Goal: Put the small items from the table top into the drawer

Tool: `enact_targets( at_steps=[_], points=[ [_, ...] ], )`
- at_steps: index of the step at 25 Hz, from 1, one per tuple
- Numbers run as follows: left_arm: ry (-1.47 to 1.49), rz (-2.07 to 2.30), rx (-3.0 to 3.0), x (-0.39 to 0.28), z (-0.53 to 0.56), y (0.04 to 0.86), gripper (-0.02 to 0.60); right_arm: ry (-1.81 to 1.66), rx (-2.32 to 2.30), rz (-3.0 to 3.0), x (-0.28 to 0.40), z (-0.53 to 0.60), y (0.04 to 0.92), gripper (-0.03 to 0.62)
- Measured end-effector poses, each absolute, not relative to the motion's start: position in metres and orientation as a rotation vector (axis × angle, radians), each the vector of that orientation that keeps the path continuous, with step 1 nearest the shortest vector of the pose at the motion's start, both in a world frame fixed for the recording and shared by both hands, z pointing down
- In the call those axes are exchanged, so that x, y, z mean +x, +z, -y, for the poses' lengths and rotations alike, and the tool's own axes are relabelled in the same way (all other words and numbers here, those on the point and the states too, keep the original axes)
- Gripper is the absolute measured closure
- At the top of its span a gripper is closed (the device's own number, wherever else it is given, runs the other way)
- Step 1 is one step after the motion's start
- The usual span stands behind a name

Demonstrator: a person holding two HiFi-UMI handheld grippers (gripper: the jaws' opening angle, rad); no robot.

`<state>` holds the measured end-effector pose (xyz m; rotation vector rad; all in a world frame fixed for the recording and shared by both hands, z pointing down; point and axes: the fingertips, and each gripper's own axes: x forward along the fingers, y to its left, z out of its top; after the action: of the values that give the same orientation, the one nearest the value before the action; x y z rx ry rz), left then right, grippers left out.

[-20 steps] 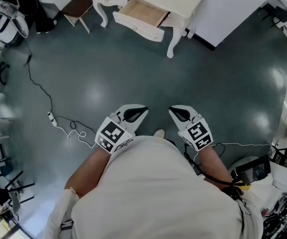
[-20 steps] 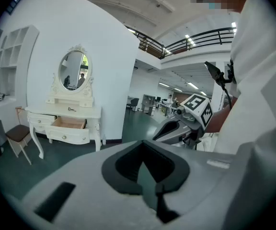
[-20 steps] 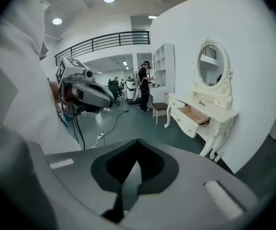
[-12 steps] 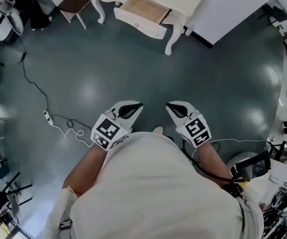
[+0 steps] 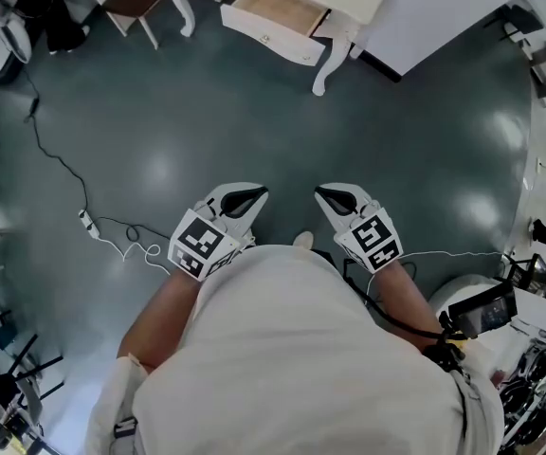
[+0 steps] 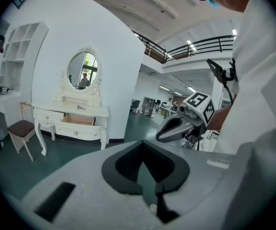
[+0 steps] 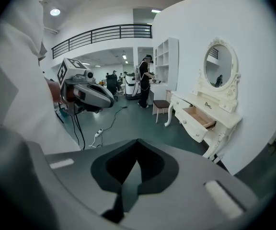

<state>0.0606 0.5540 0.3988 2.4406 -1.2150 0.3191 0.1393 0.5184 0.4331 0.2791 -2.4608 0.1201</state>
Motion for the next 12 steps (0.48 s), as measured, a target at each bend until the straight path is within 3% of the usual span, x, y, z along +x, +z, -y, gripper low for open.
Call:
enact_targets(
  at_steps=[6,9,12],
  points=[
    [0.318,1.174,2.468,0.036,-0.555,0.405,0.580,0.162,0.341,2.467,0.115,-0.518,0.437,0.592],
    [0.323,1.147,2.478,0.029,-0.549,0.415,0.580,0.177,0.360,2.457,0.108,-0.515,0.444,0.536],
    [0.329,1.129,2.475,0.028,-0.537,0.419,0.580,0.195,0.375,2.454,0.108,-0.507,0.443,0.537]
  ],
)
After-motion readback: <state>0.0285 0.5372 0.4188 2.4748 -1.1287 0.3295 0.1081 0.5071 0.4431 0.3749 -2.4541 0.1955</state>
